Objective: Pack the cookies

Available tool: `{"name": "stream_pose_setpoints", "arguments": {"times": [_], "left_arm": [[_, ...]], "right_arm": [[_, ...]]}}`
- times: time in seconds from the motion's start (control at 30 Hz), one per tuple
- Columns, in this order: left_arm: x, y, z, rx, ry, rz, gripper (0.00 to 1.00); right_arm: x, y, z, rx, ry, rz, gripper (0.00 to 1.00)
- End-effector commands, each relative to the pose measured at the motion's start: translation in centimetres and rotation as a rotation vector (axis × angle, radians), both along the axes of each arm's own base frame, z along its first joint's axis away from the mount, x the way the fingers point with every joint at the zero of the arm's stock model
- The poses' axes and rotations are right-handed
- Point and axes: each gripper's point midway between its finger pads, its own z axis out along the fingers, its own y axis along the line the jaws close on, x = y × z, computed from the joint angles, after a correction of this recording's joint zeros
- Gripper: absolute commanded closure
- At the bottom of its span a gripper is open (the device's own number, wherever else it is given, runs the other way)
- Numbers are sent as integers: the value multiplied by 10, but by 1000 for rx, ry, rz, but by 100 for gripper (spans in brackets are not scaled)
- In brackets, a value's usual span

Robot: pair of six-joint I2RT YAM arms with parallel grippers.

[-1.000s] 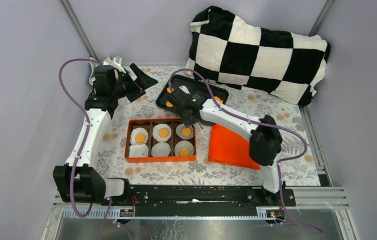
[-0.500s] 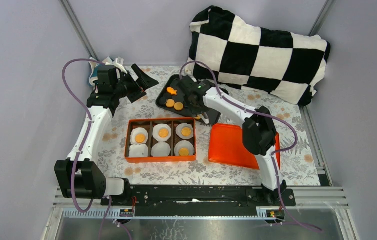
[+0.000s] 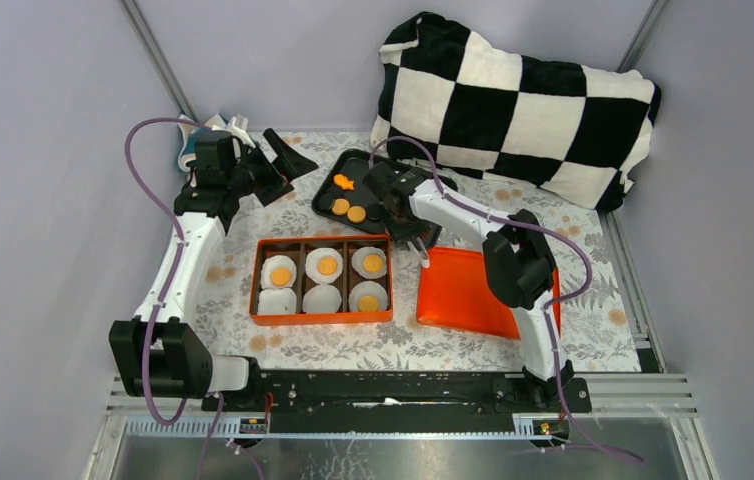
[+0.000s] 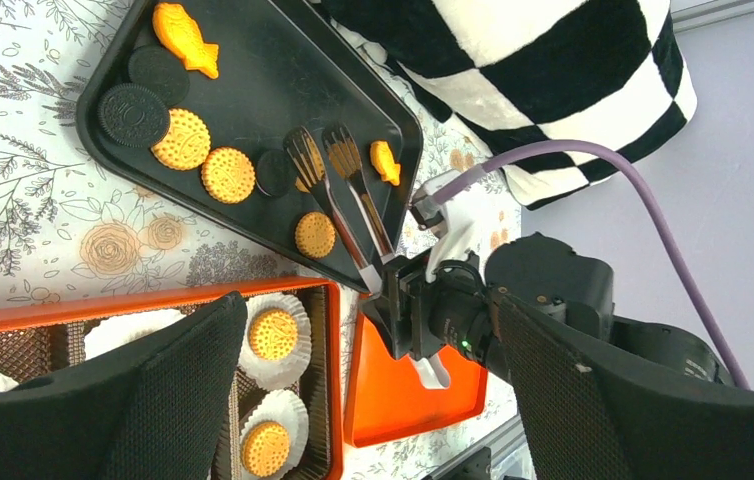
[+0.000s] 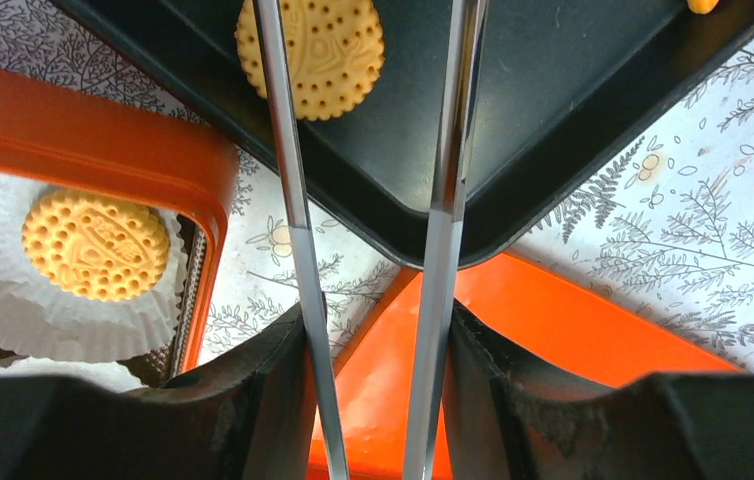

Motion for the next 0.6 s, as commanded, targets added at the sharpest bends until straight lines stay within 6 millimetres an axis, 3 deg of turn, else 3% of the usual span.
{"name": "stream_pose_setpoints", "arguments": {"times": [0.0,0.27,0.57], "left_arm": [[-2,-2,5,-13,-30,-14,1],[-4,-2,5,-16,-33,-14,1],[-5,-3,0,-28,-17,-17,1]], "right_arm": [[-1,4,53,94,-97,4,52],[-6,2,86,152,-148,34,52],[-32,0,61,138,-7,73,53]]}}
